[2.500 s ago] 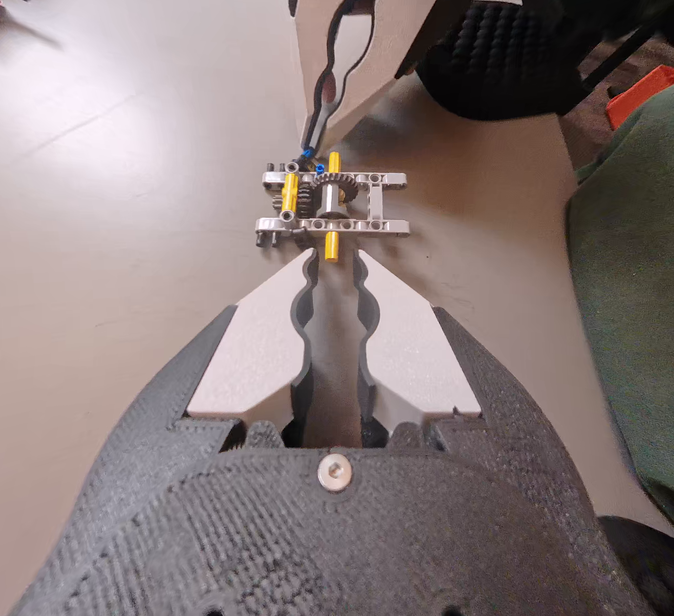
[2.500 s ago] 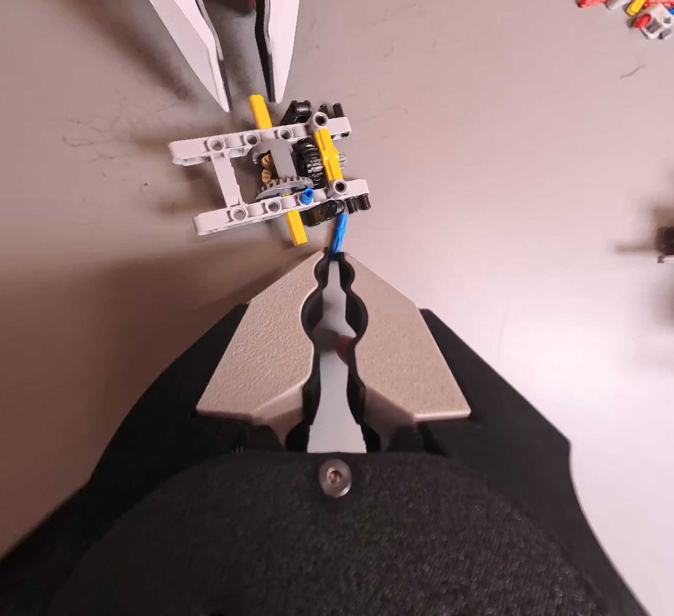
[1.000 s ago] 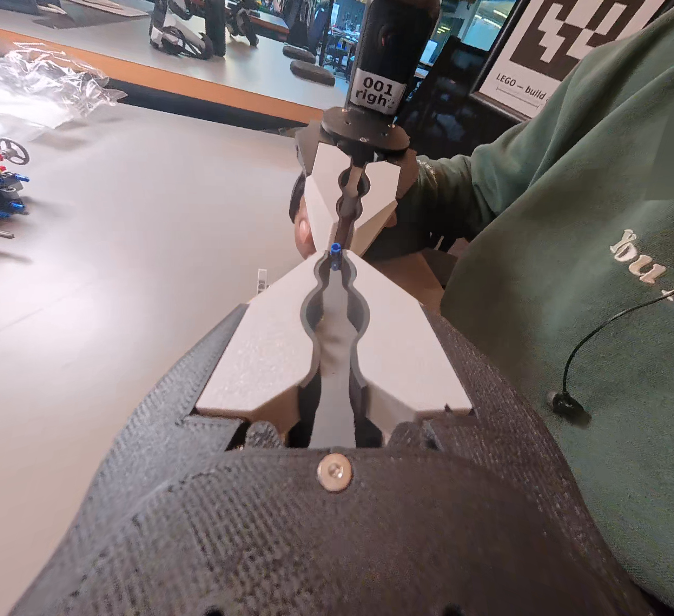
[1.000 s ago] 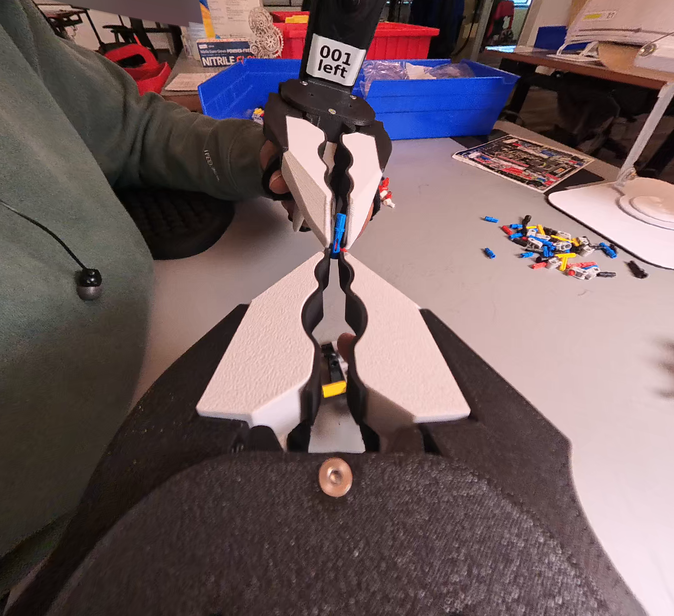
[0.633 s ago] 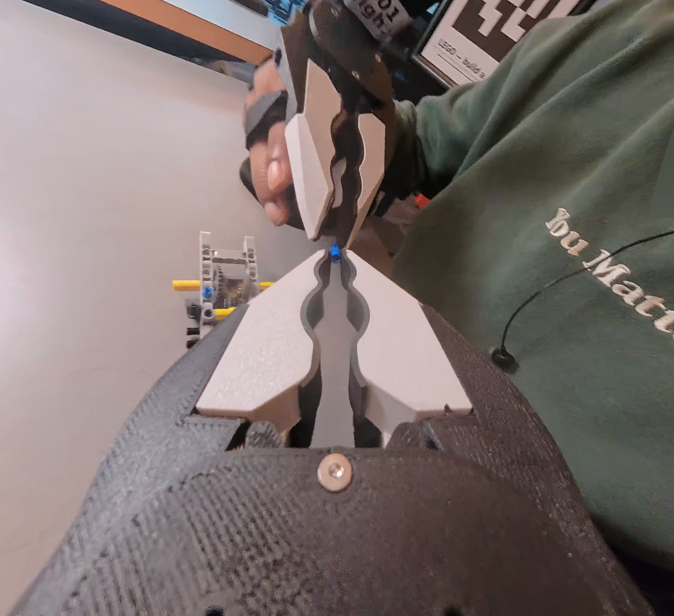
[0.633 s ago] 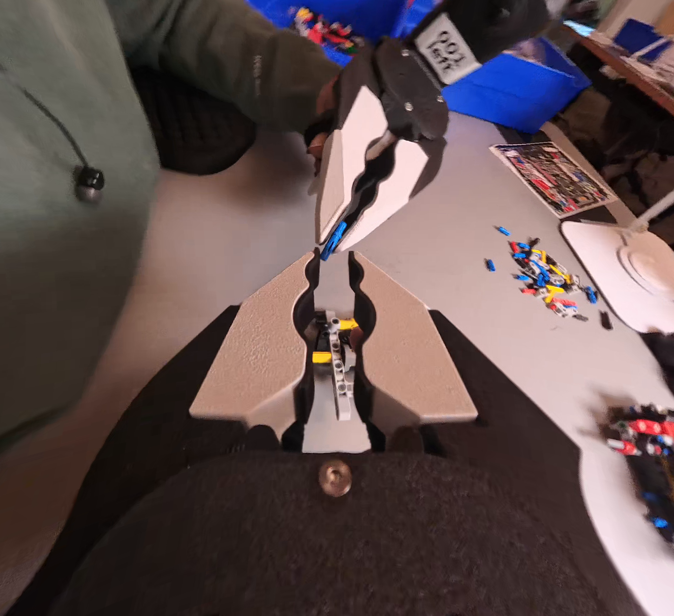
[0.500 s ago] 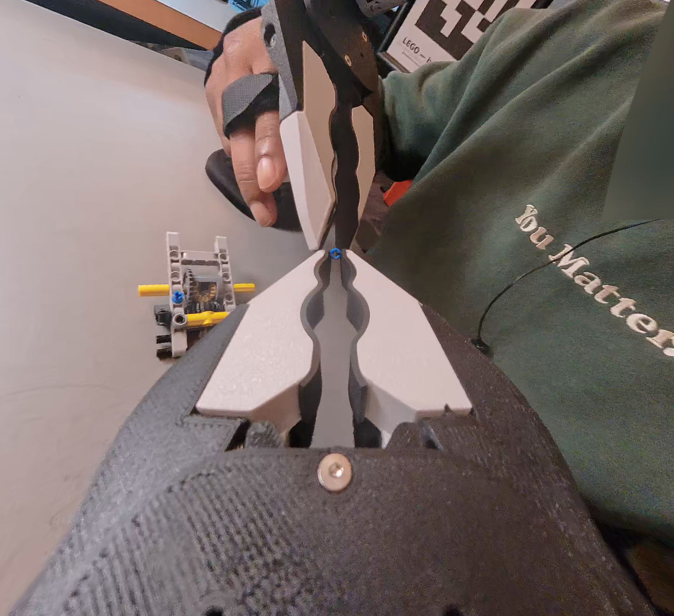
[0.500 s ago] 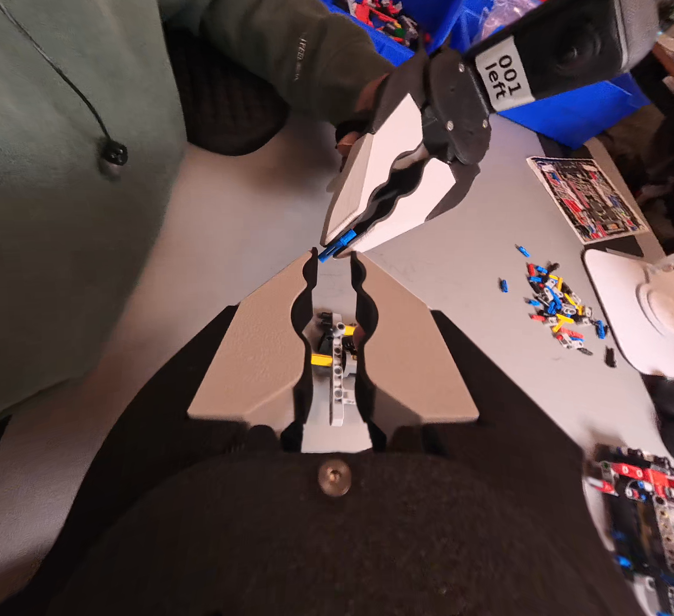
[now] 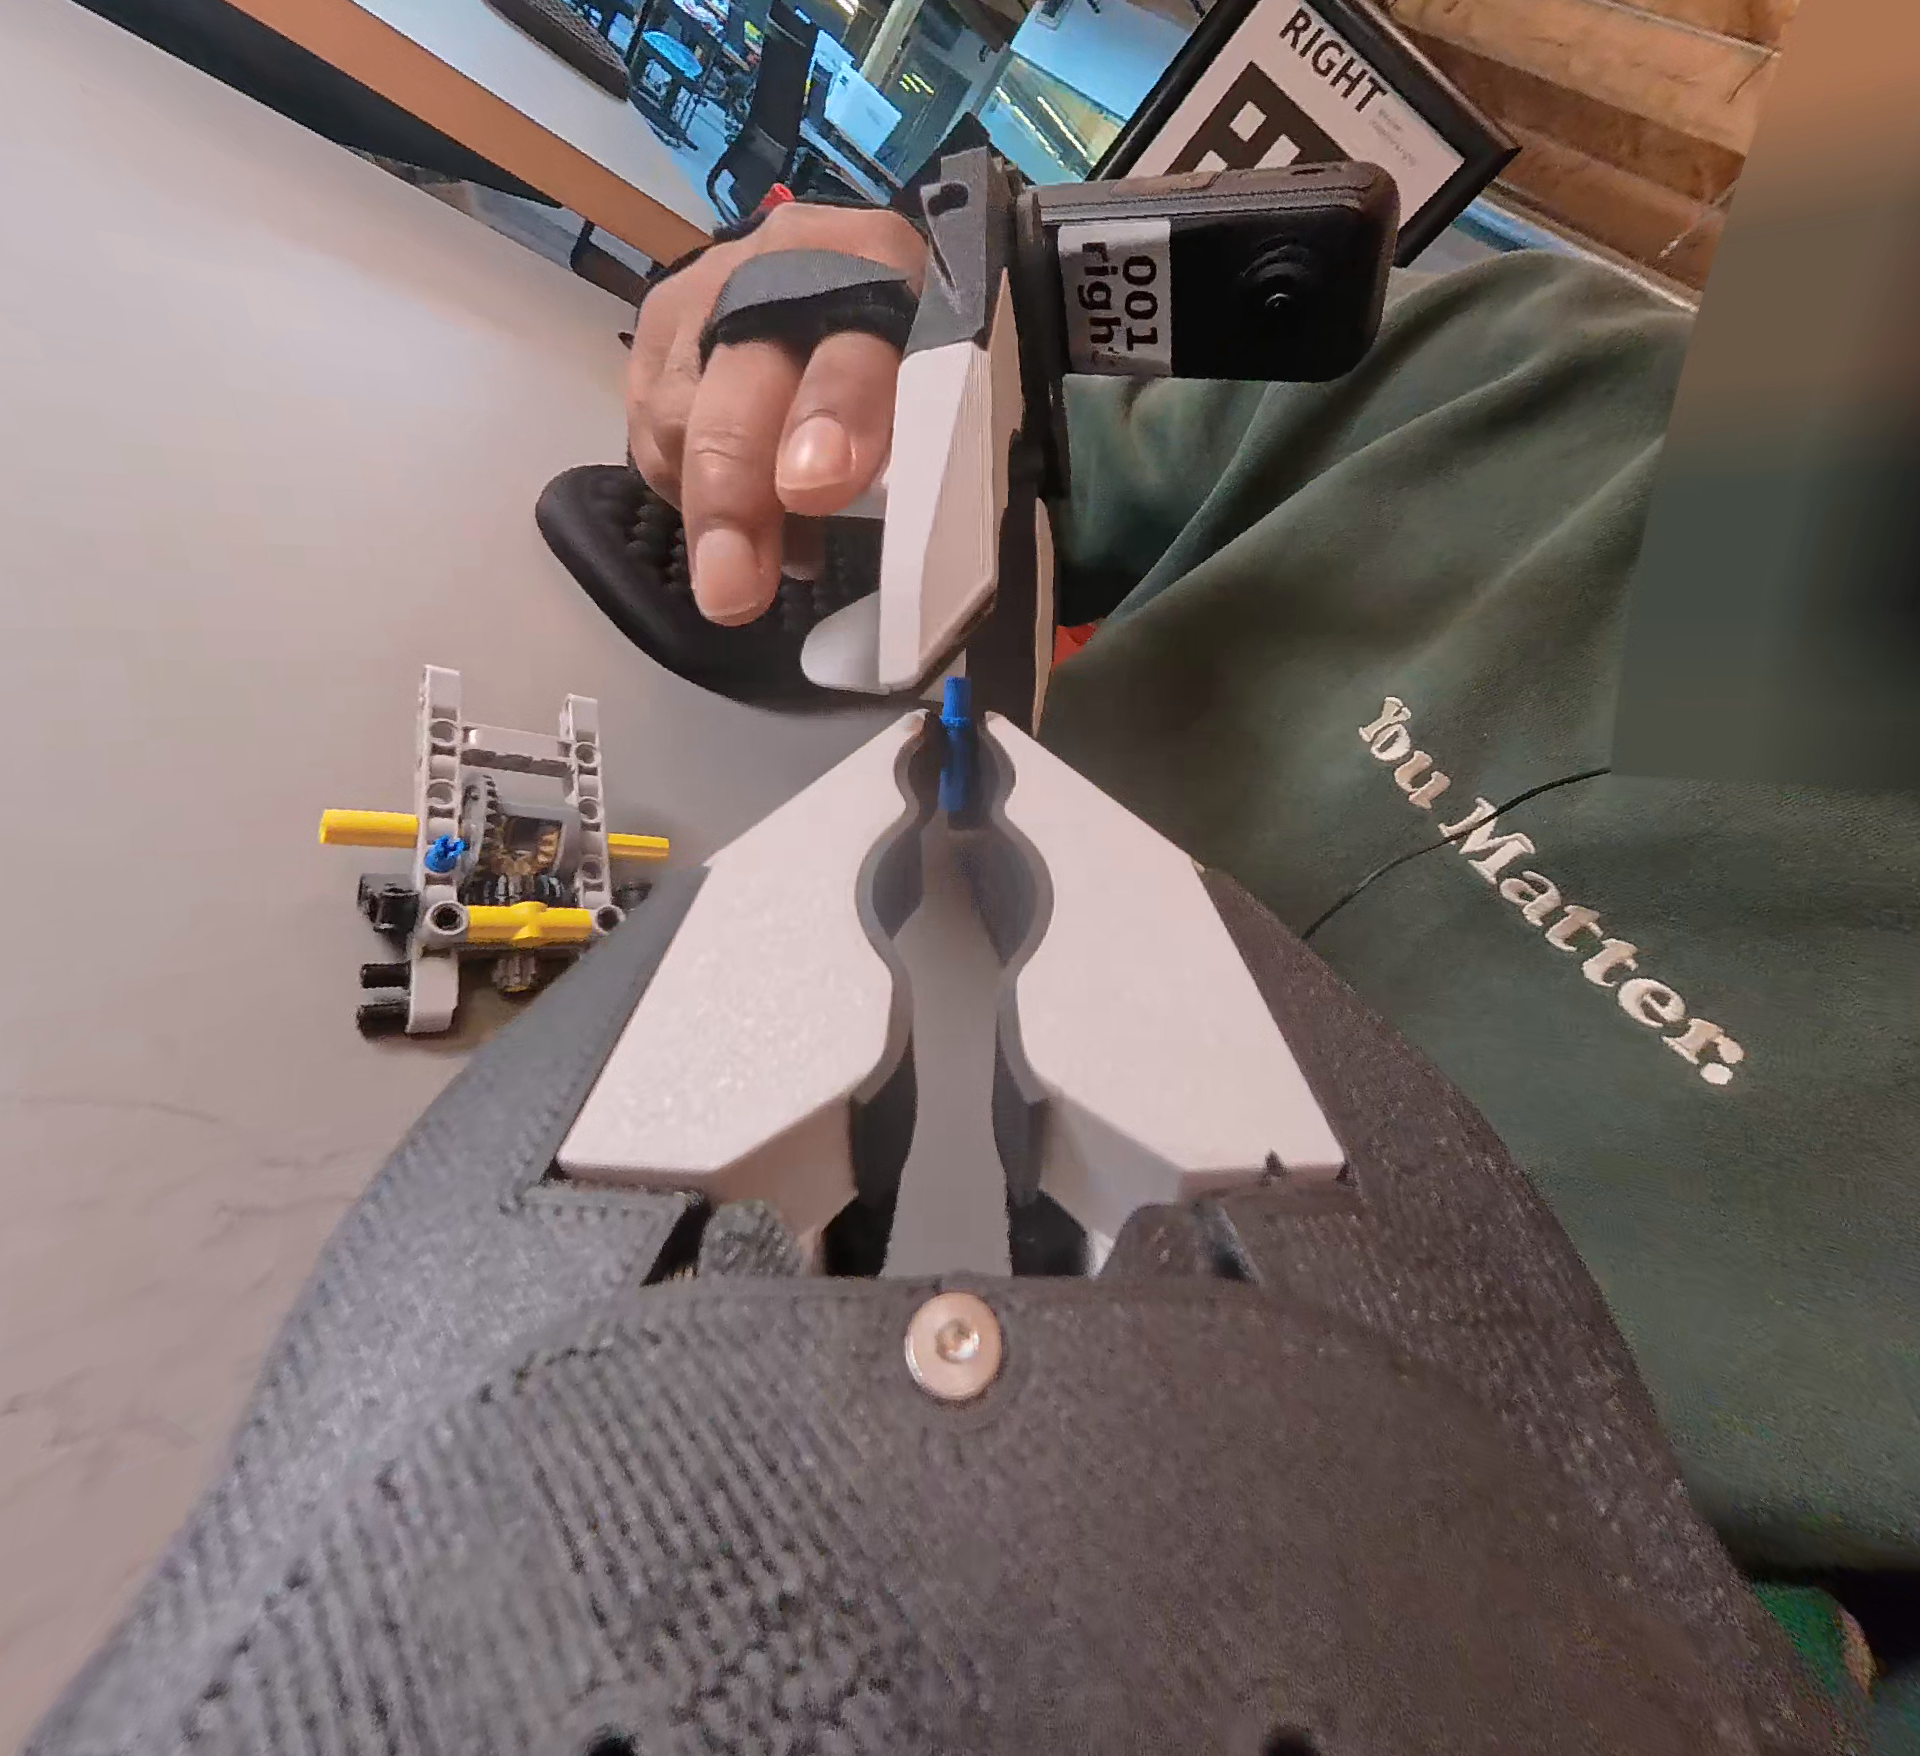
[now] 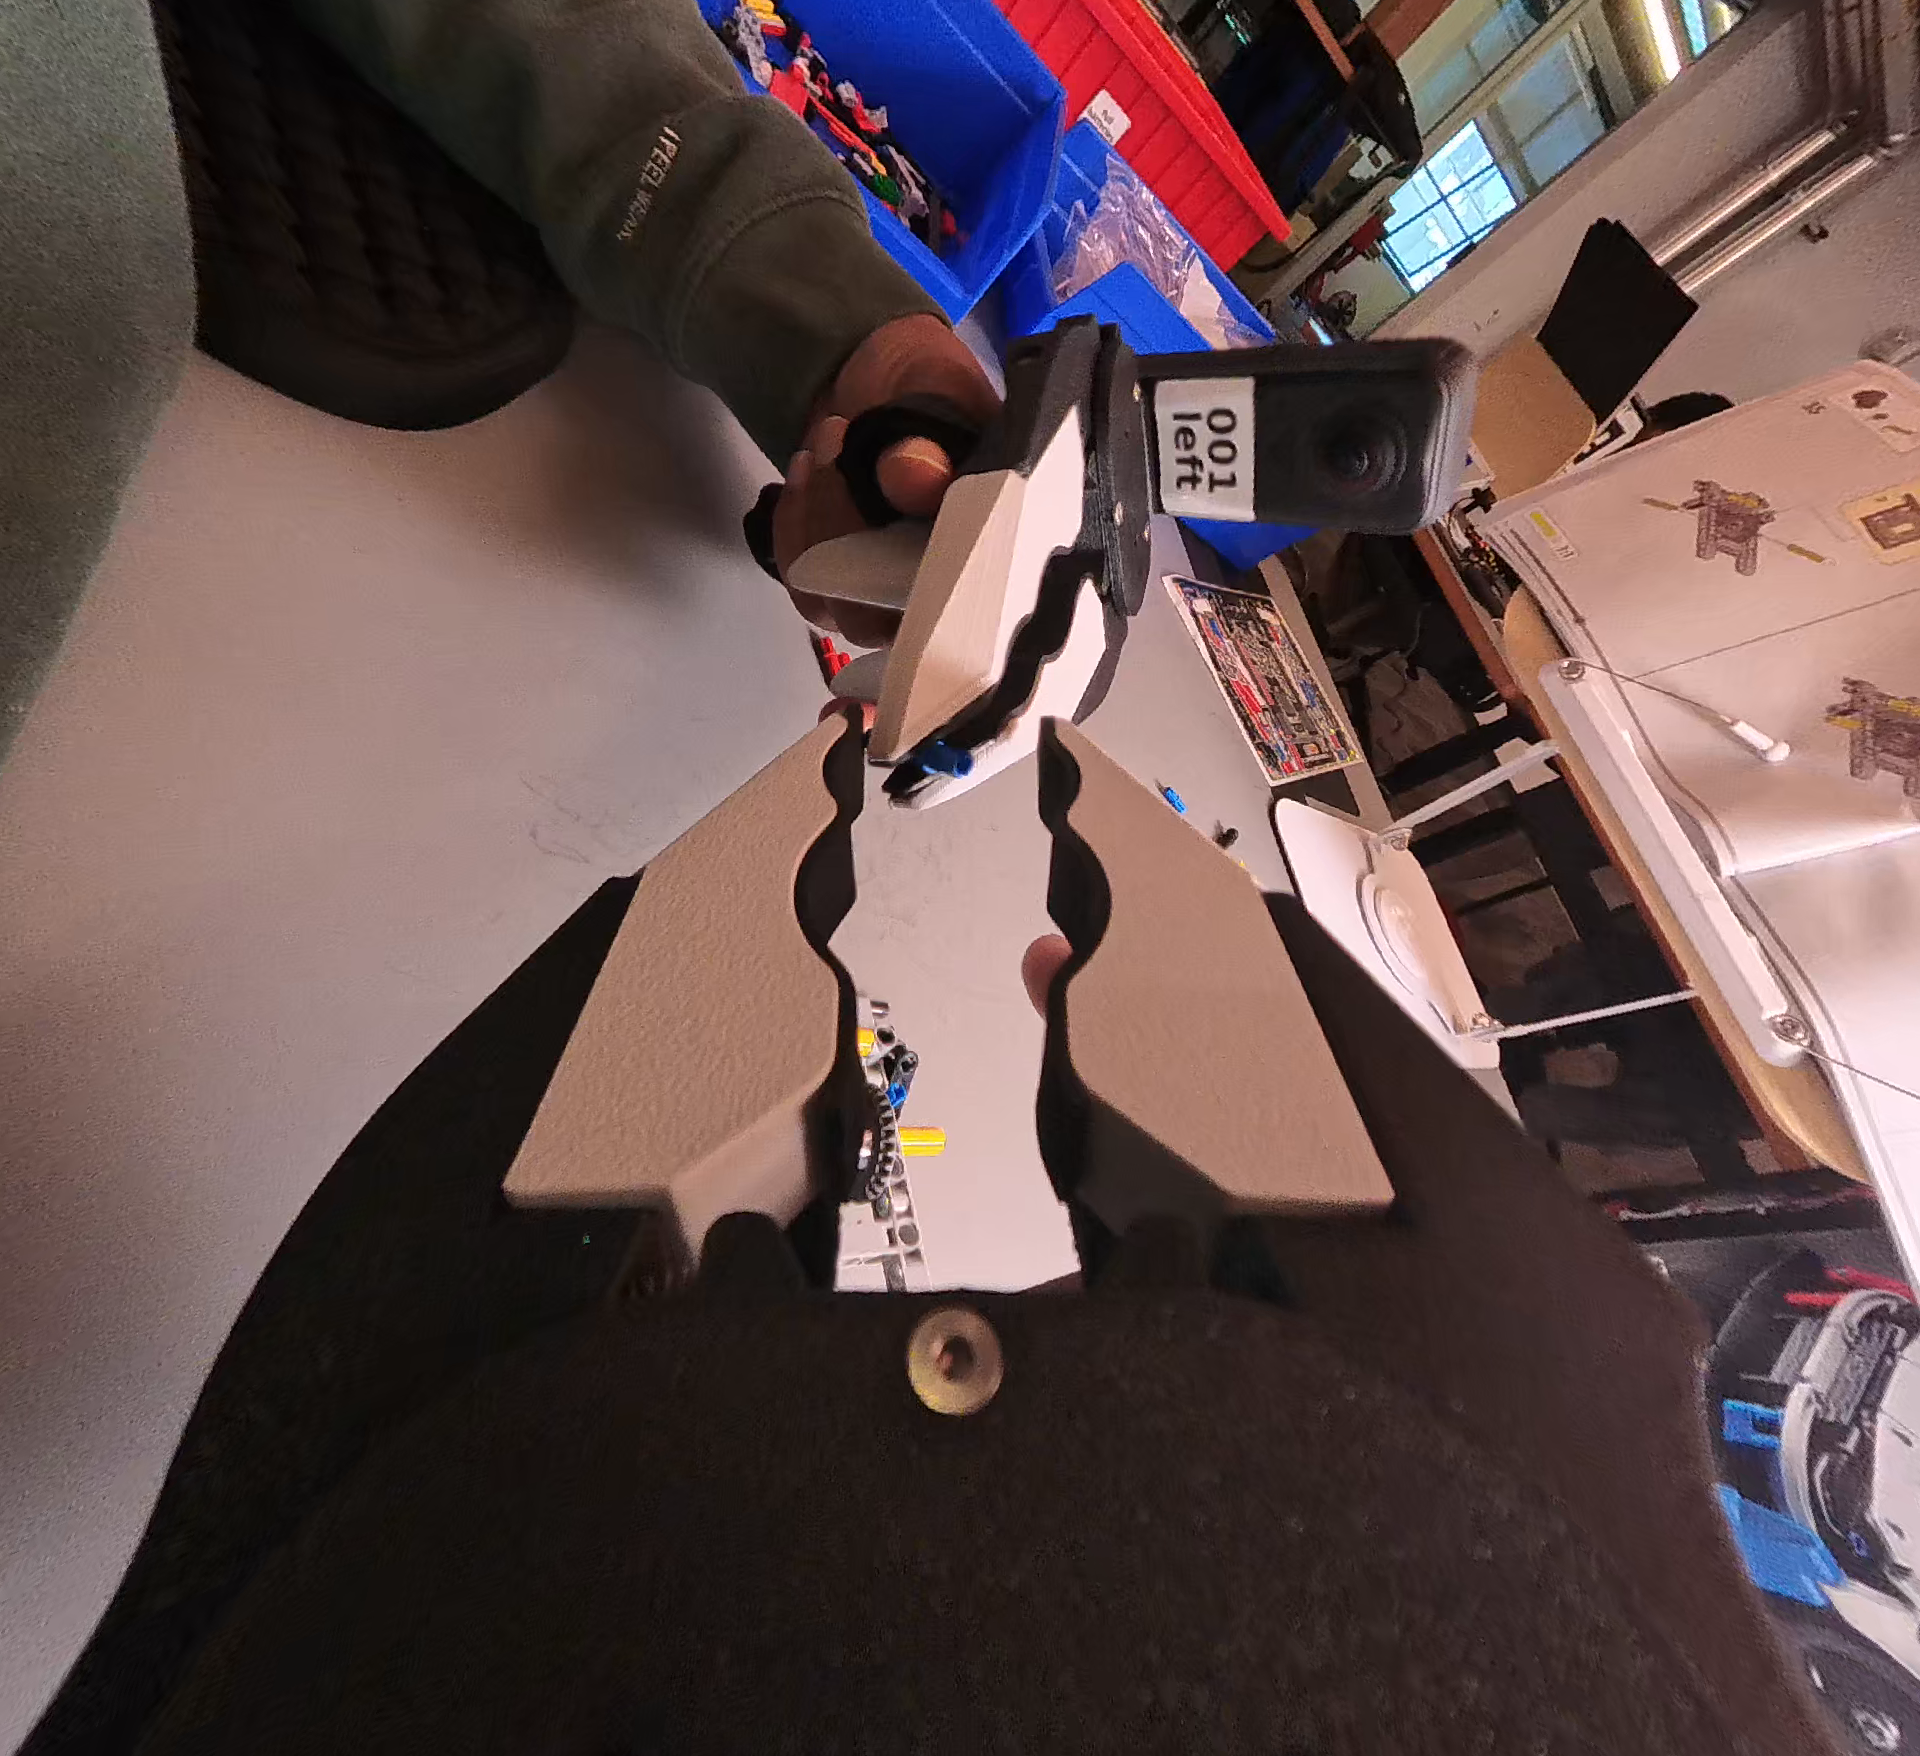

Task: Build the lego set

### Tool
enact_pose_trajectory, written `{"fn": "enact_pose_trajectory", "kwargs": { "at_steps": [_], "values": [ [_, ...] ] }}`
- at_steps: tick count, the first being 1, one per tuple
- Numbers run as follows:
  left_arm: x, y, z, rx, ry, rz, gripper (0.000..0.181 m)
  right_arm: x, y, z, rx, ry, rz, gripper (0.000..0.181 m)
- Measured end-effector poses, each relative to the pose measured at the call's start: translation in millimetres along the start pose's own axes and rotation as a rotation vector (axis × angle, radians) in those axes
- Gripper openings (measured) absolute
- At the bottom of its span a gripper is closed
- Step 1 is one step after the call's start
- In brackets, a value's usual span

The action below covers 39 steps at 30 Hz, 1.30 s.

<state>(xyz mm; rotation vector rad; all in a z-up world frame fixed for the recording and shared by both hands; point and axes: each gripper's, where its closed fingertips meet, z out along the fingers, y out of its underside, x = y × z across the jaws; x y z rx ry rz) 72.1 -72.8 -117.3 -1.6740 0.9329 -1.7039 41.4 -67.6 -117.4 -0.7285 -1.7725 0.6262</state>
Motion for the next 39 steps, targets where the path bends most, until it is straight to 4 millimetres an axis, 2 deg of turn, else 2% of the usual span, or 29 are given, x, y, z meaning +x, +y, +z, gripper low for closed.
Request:
{"fn": "enact_pose_trajectory", "kwargs": {
  "at_steps": [9,13,18,21,25,30,33,36,39],
  "values": [
    [1.8,3.1,-4.5,-0.005,0.063,-0.085,0.003,-7.8,1.7,-7.4,0.016,-0.043,0.002,0.011],
    [1.9,5.0,-3.2,-0.016,0.069,-0.094,0.003,-10.8,2.5,-8.5,0.012,-0.06,-0.001,0.01],
    [-3.7,-0.4,-6.6,0.015,0.027,-0.085,0.004,-3.4,6.9,-7.3,0.031,-0.03,0.071,0.008],
    [-4.6,-1.8,-8.6,0.018,0.005,-0.065,0.011,-0.5,10.3,-6.2,0.046,-0.018,0.118,0.008],
    [-9.8,3.6,-8.5,-0.006,-0.03,-0.063,0.002,-4.5,11.1,-4.1,0.053,-0.027,0.143,0.007],
    [-26.7,7.9,-14.5,-0.034,-0.145,-0.035,0.003,-5.5,25.4,-5.7,0.015,-0.015,0.201,0.001],
    [-33.5,3.2,-24.8,-0.011,-0.208,-0.008,0.015,-6.4,37.4,-14.2,-0.026,-0.051,0.289,0.016],
    [-38.3,2.9,-28.0,-0.014,-0.246,0.013,0.024,-6.8,49.5,-25.4,-0.064,-0.059,0.327,0.017],
    [-44.2,7.8,-25.9,-0.05,-0.291,0.047,0.031,-17.6,69.2,-39.9,-0.17,-0.118,0.351,0.017]
  ]
}}
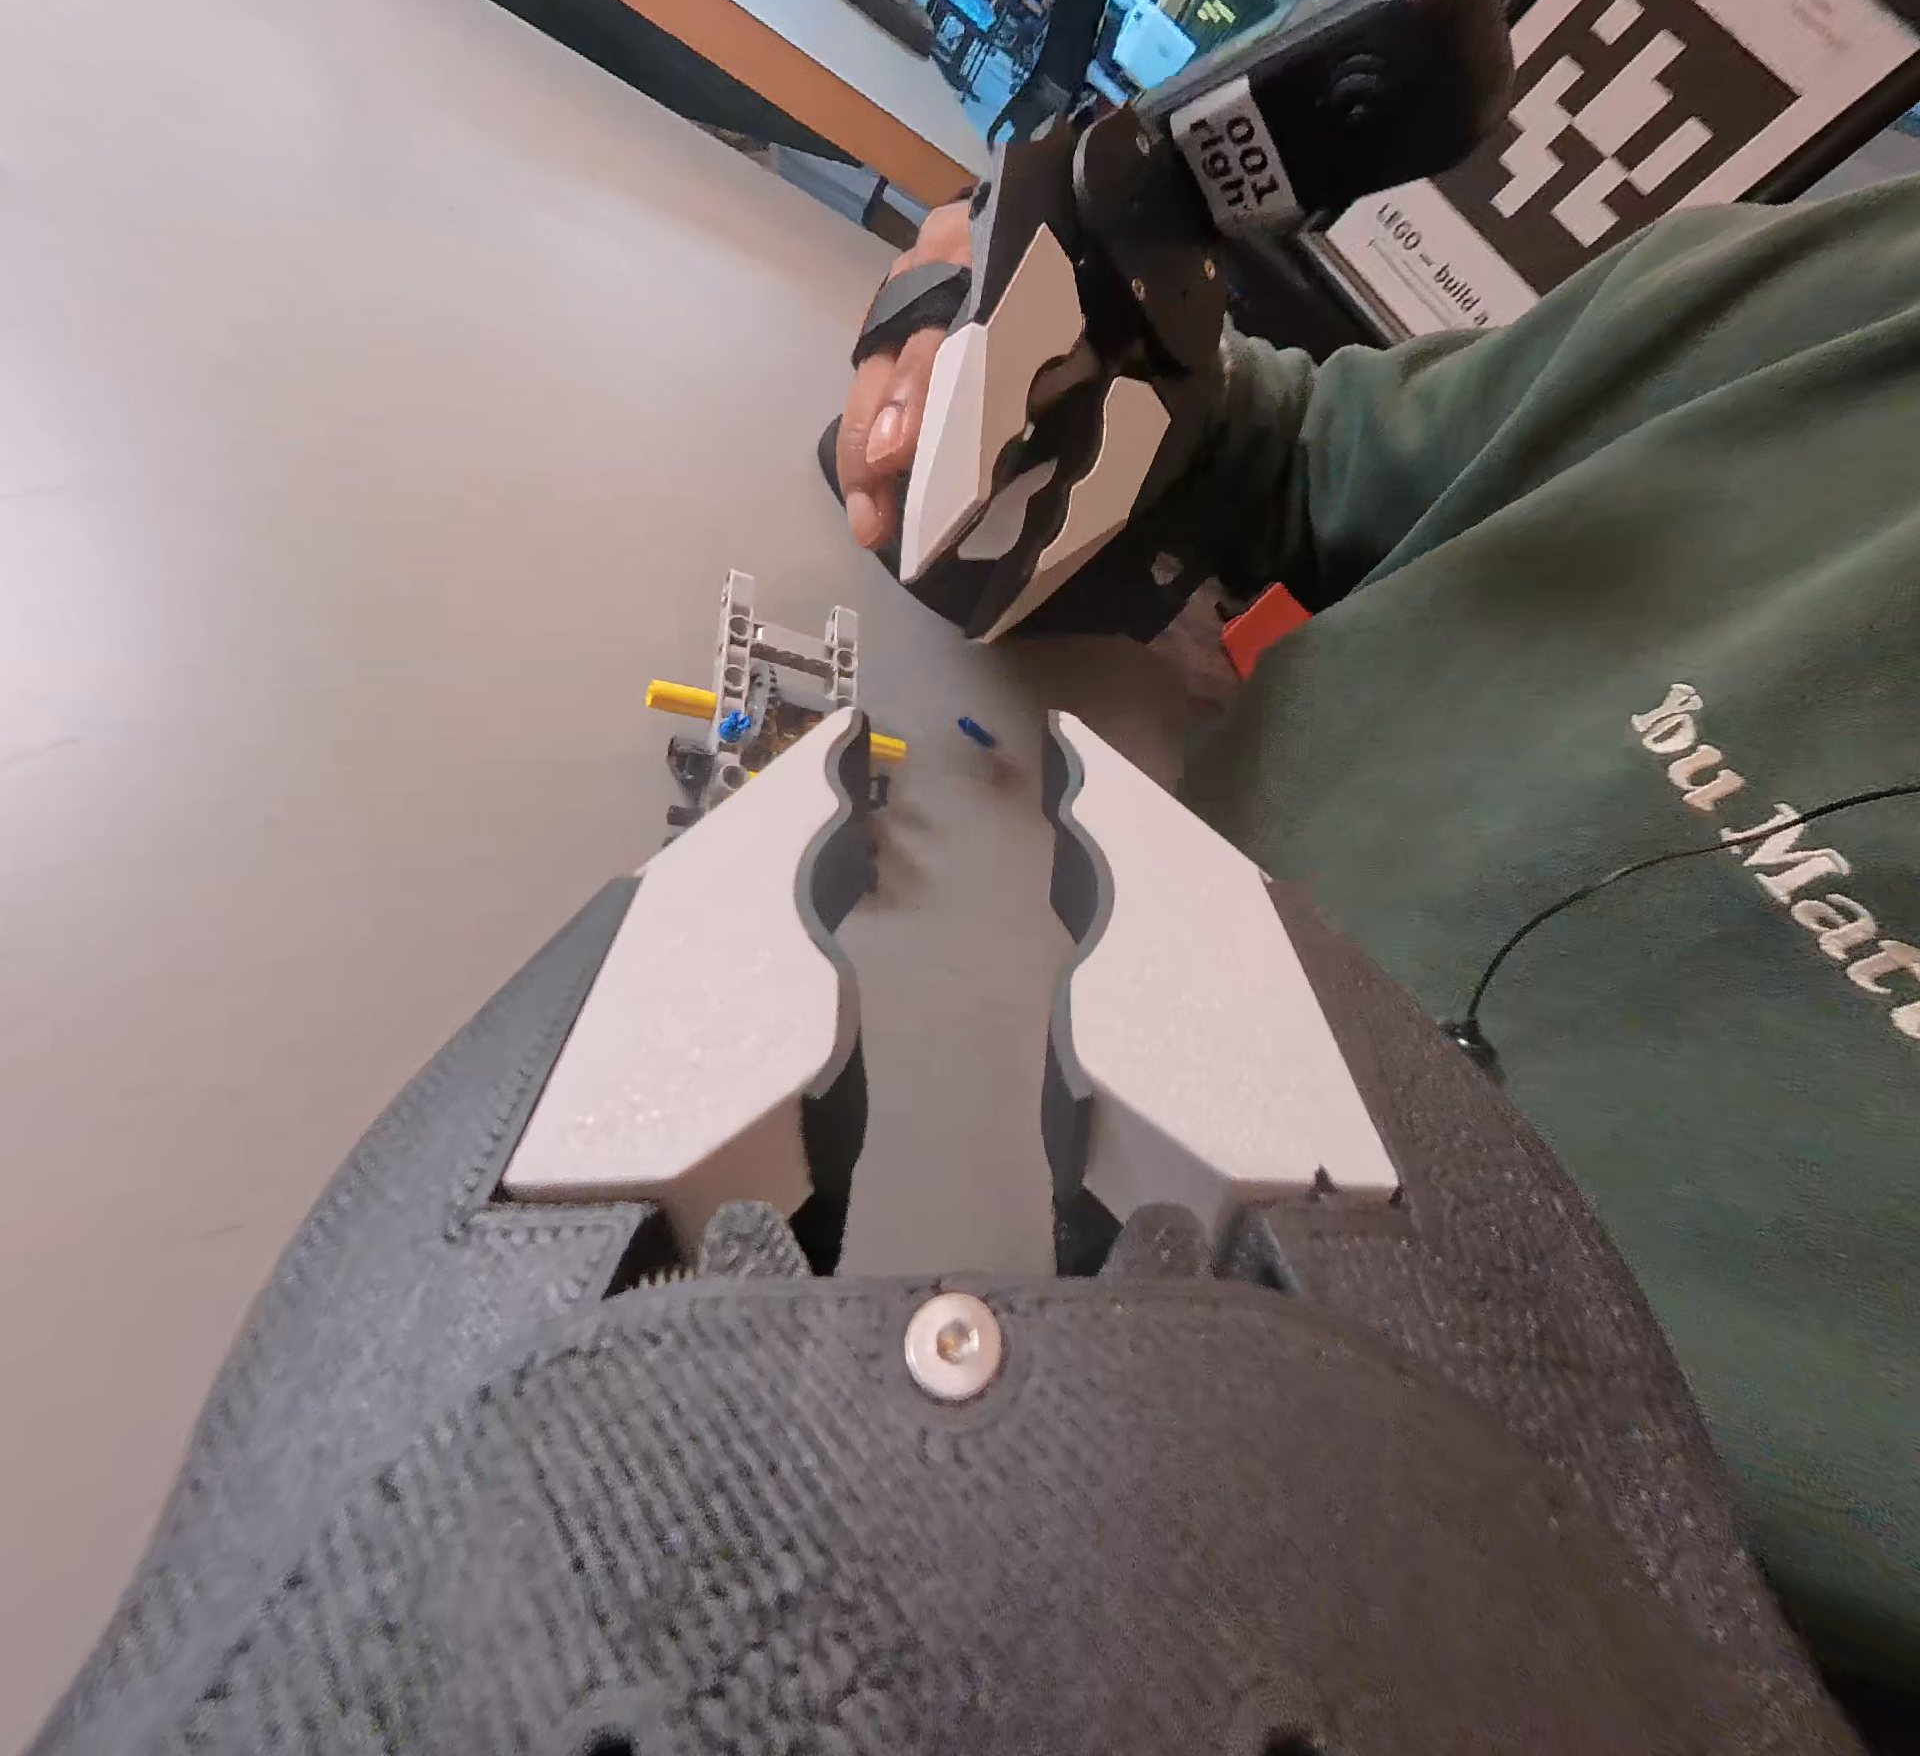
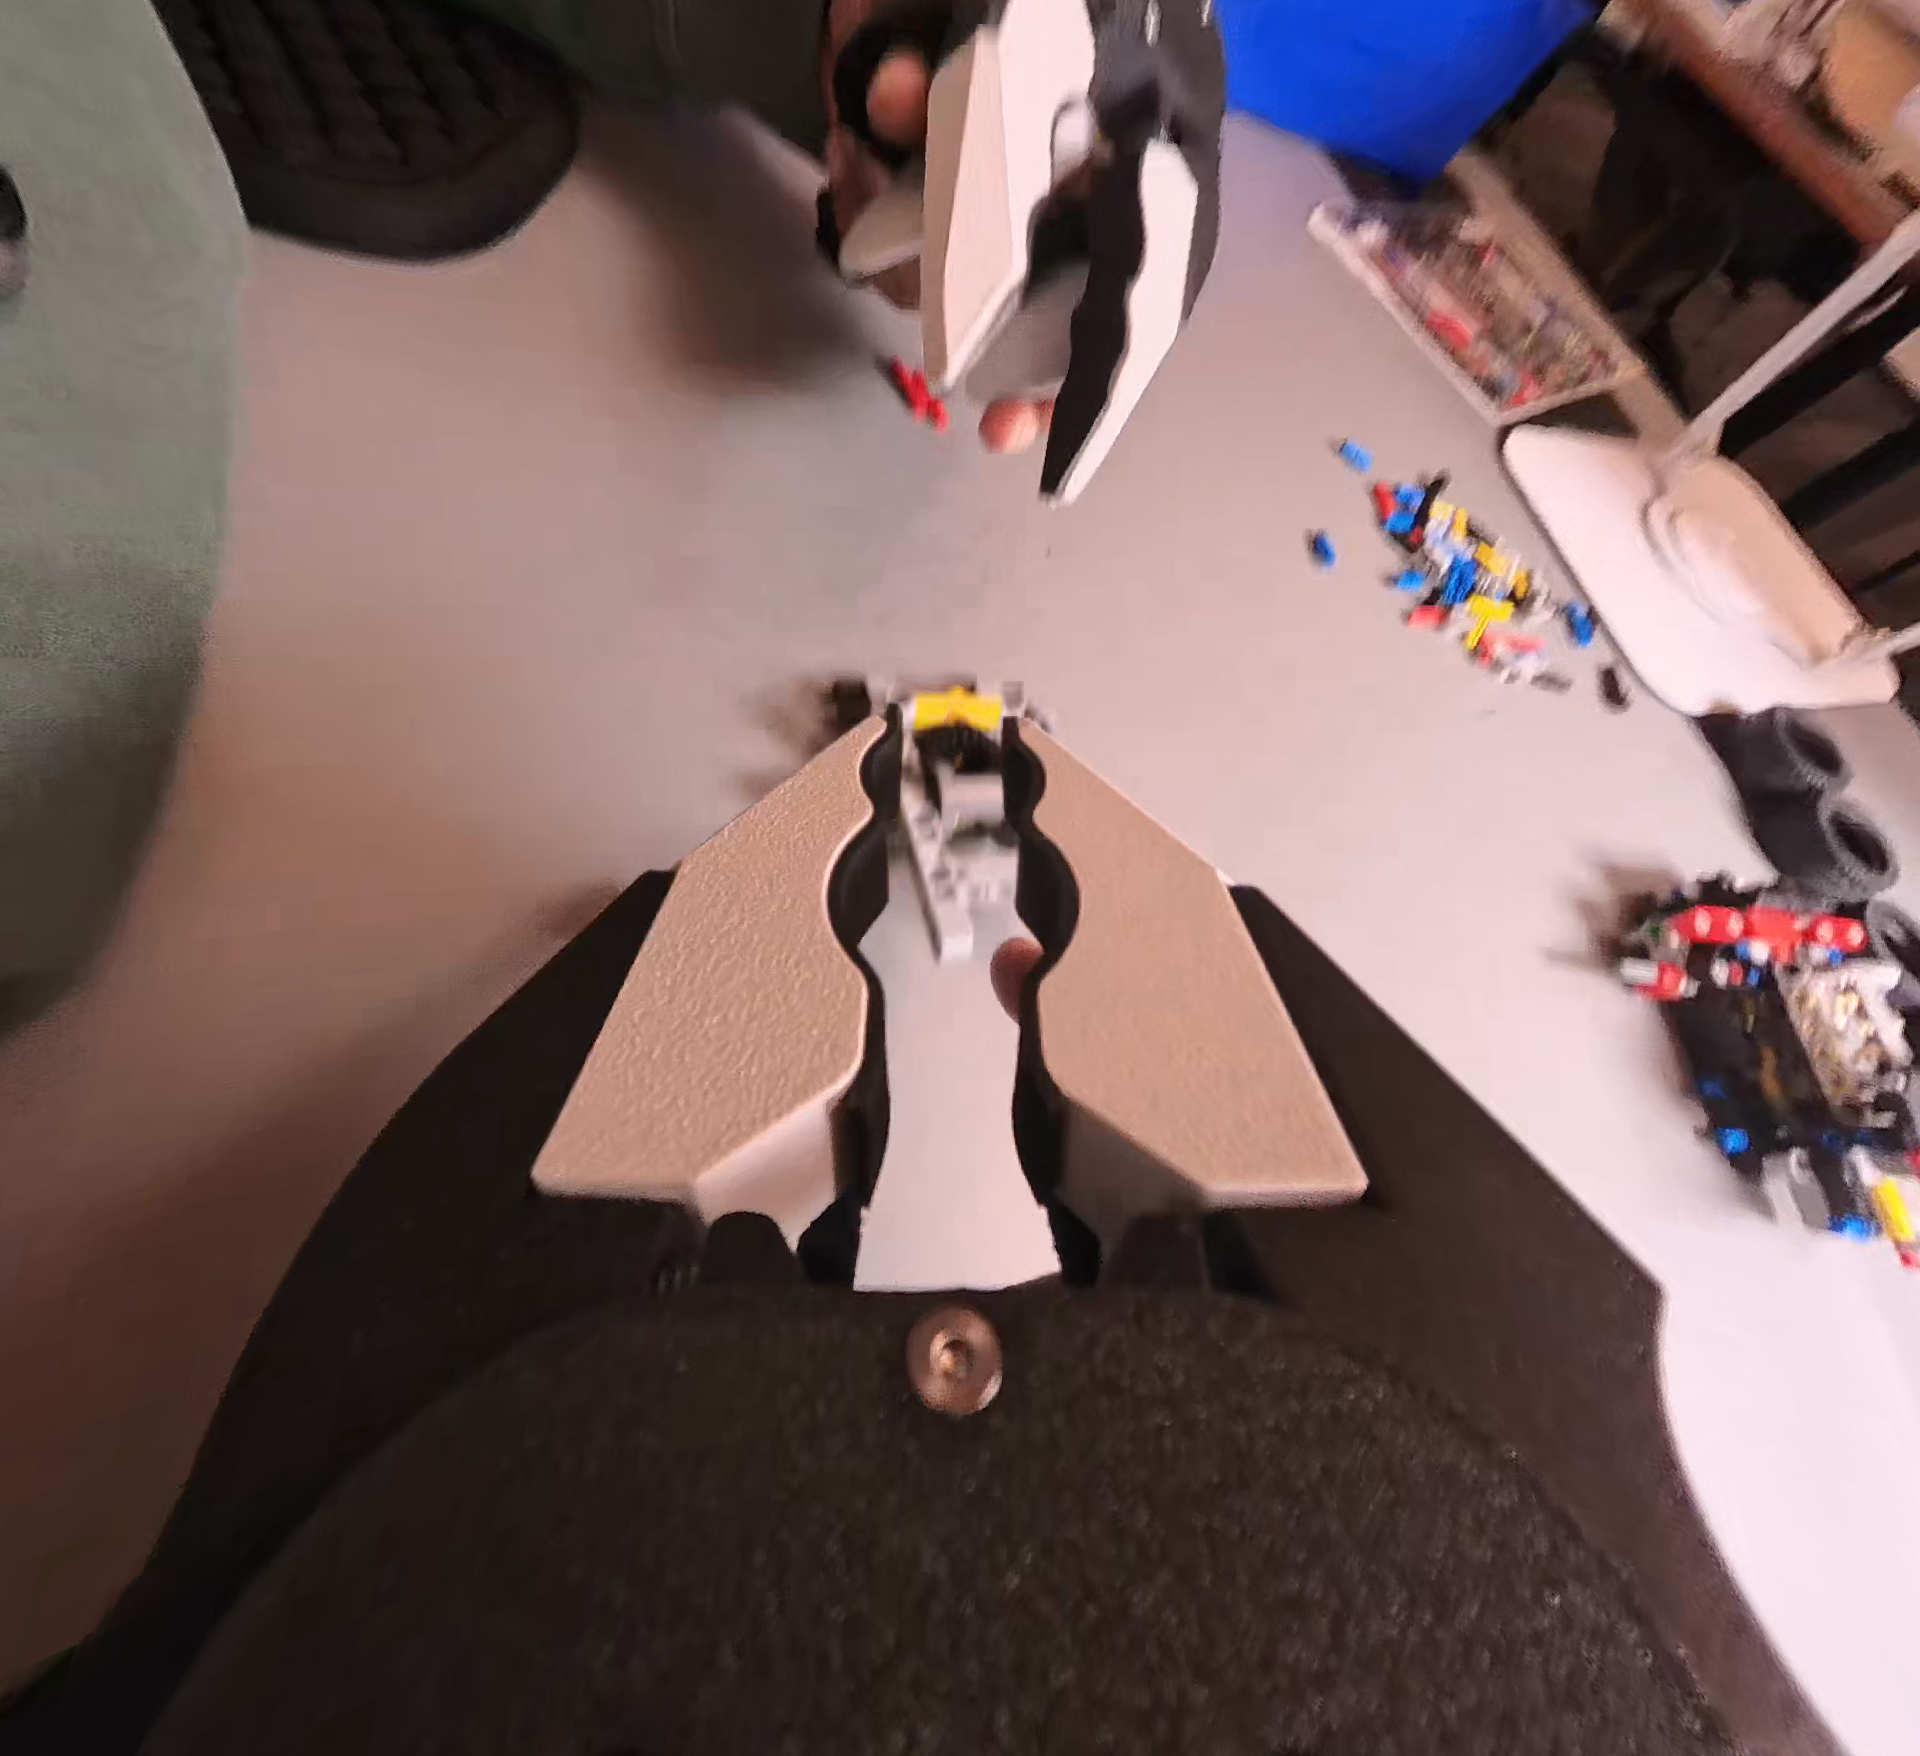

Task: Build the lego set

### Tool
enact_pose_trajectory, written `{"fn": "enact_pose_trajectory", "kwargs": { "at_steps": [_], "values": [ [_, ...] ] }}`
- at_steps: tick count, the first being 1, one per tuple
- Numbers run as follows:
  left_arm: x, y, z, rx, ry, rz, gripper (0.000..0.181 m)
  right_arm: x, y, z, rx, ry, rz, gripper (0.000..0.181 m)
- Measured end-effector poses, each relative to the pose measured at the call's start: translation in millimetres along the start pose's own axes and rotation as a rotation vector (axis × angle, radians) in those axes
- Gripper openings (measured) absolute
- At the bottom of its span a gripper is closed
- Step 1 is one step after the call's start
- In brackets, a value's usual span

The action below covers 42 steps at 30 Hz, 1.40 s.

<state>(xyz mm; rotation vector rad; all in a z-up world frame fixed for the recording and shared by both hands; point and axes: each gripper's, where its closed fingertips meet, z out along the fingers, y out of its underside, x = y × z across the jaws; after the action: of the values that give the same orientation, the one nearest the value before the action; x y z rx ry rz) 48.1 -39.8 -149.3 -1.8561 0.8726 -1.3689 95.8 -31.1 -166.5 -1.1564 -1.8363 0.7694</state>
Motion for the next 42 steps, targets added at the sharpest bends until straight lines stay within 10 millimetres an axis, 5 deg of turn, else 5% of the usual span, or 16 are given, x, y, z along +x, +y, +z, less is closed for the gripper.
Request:
{"fn": "enact_pose_trajectory", "kwargs": {
  "at_steps": [4,12,16,19,22,27,31,37,42],
  "values": [
    [-7.3,9.0,5.5,-0.063,-0.086,0.091,0.034,-12.1,33.4,-20.9,-0.158,-0.076,0.072,0.017],
    [-6.8,23.5,17.5,-0.147,-0.112,0.151,0.031,-96.2,37.4,-21.8,-0.306,-0.403,0.032,0.023],
    [-6.2,23.4,17.5,-0.148,-0.117,0.158,0.03,-111.8,45.9,-20.8,-0.389,-0.468,-0.032,0.021],
    [-4.1,22.4,17.7,-0.145,-0.116,0.163,0.029,-113.3,45.3,-19.8,-0.403,-0.461,-0.057,0.003],
    [1.8,23.3,21.2,-0.148,-0.101,0.171,0.027,-102.1,38.2,-15.6,-0.34,-0.402,-0.026,0.003],
    [23.8,17.3,35.1,-0.106,-0.054,0.238,0.025,-36.7,-29.9,-15.5,0.112,-0.099,0.207,0.003],
    [43.9,-7.6,37.2,0.022,-0.06,0.289,0.024,-2.8,-73.1,-28.3,0.48,0.067,0.437,0.003],
    [64.9,-46.1,21.1,0.27,-0.114,0.261,0.021,6.1,-105.5,-38.9,0.805,0.106,0.727,0.003],
    [84.0,-65.1,9.7,0.362,-0.298,0.498,0.021,3.3,-117.6,-43.1,1.025,-0.026,1.018,0.003]
  ]
}}
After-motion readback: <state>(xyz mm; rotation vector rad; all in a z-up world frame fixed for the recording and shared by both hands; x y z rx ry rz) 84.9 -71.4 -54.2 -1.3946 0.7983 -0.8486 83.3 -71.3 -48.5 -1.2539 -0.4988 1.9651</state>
